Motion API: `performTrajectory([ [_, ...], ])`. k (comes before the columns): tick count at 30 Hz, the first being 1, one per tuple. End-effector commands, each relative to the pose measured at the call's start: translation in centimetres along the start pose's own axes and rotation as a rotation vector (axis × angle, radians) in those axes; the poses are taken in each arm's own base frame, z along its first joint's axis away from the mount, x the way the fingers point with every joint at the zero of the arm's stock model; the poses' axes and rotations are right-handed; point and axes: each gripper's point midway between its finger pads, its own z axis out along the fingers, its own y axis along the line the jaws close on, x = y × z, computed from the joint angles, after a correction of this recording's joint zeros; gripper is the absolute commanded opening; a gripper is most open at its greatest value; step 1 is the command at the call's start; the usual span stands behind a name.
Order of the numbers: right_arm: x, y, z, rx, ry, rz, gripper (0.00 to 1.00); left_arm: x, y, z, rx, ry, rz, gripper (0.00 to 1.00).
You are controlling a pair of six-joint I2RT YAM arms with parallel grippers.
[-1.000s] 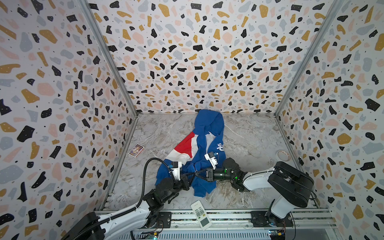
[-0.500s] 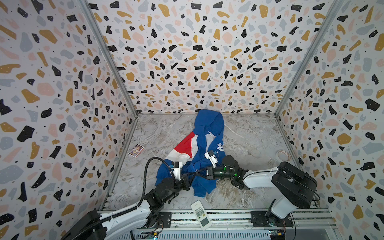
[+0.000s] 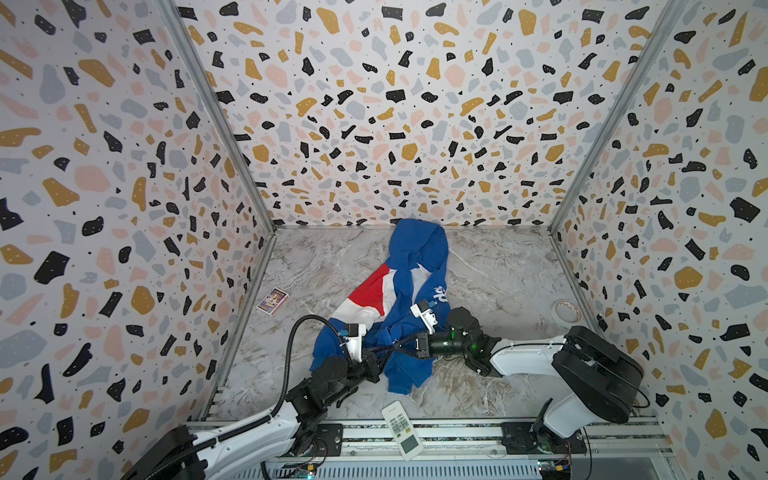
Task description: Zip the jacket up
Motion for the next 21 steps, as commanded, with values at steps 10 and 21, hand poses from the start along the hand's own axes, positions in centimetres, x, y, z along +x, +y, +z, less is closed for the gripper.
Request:
performTrajectory([
  [10, -5.9, 3.2, -1.4, -0.048, -0.186, -0.108, 0.0, 5.8, 7.8, -2.0, -0.277, 0.167, 0.051, 0.0],
  [21, -5.4, 3.4, -0.9, -0.058, -0.162, -0.109, 0.0, 4.8, 6.9, -2.1, -0.229, 0.108, 0.033, 0.24],
])
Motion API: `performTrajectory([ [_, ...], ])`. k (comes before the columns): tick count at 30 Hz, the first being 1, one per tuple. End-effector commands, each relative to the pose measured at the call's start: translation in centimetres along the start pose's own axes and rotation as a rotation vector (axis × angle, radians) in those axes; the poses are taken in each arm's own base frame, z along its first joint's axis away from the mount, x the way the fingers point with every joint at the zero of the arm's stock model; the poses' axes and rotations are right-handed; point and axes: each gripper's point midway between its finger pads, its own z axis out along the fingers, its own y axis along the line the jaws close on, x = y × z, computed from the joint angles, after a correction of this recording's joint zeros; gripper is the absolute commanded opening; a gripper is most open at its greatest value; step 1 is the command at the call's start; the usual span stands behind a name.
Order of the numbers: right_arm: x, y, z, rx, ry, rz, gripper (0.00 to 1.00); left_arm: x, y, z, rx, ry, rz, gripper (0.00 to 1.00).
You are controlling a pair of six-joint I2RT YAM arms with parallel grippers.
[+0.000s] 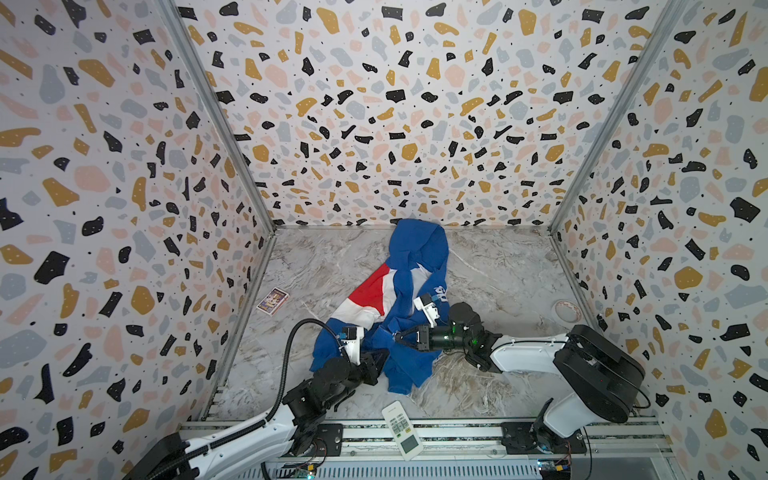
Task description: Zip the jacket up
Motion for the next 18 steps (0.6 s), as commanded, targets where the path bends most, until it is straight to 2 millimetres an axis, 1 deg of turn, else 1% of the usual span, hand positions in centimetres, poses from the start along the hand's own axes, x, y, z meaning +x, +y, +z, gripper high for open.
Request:
performTrajectory([
  [1, -2.7, 3.1, -0.3, -0.068, -0.083, -0.086, 0.0, 3.8, 4.2, -0.7, -0.101, 0.079, 0.011, 0.27],
  [7, -2.3, 3.1, 0.1, -0.072, -0.065, -0.082, 0.0, 3.2, 3.4, -0.6, -0.073, 0.068, 0.005, 0.42],
  [10, -1.9, 3.0, 0.2, -0.071, -0.055, -0.078, 0.0, 2.7, 2.0, -0.5, -0.022, 0.061, -0.005, 0.47],
  [18, -1.1, 2.9, 0.2, -0.076, -0.032, -0.047, 0.0, 0.0, -1.5, -0.8, 0.093, -0.006, -0.051, 0.61],
])
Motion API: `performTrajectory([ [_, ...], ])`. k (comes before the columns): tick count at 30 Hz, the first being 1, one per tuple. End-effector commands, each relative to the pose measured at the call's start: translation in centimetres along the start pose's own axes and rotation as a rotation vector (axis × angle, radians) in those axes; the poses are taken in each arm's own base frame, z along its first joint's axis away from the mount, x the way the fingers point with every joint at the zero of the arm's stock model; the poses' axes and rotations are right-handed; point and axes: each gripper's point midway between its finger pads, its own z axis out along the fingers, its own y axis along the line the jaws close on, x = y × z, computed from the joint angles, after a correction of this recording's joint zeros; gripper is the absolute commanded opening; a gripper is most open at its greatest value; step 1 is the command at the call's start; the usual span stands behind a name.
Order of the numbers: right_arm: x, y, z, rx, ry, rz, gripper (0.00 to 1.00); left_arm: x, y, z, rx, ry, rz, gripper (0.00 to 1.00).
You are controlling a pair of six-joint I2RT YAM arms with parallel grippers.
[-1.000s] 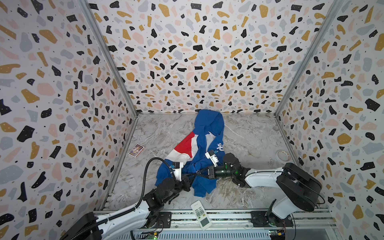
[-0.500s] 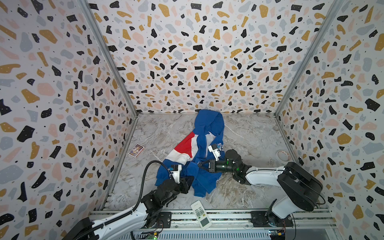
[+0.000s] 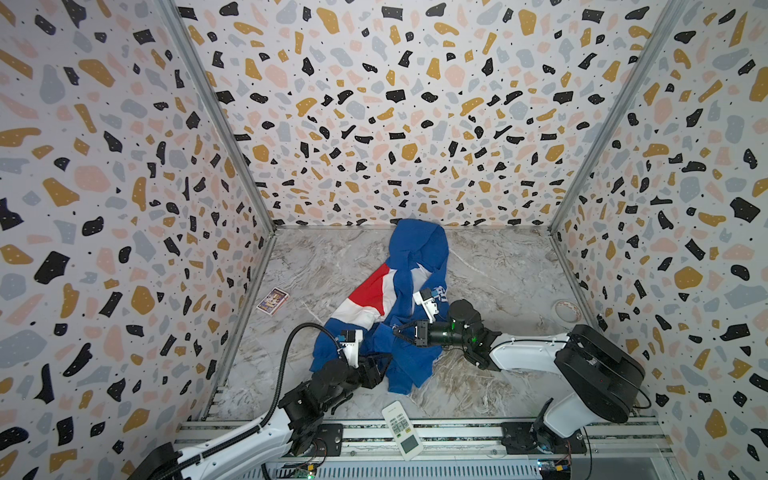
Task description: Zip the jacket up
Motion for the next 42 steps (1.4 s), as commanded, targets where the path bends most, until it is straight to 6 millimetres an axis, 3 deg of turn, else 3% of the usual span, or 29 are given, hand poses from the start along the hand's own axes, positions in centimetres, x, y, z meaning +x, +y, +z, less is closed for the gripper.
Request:
performTrajectory([
  [1, -0.7, 1.9, -0.2, -0.053, -0.018, -0.025, 0.0, -0.2, -0.9, -0.2, 0.06, -0.019, -0.018, 0.62],
  [12, 0.6, 2.0, -0.8, -0.111, -0.023, 0.054, 0.0, -1.9, -2.7, -0.2, 0.165, -0.092, -0.196, 0.68],
  [19, 1.7, 2.1, -1.4, -0.211, -0.038, 0.149, 0.0, -2.0, -2.0, 0.0, 0.152, -0.119, -0.275, 0.67],
  [29, 3.0, 2.3, -1.4, -0.266, -0.039, 0.193, 0.0, -1.6, -0.8, 0.2, 0.113, -0.12, -0.32, 0.55],
  [42, 3.3, 2.1, -1.3, -0.287, -0.035, 0.217, 0.0, -1.3, -0.4, 0.1, 0.1, -0.118, -0.327, 0.24],
])
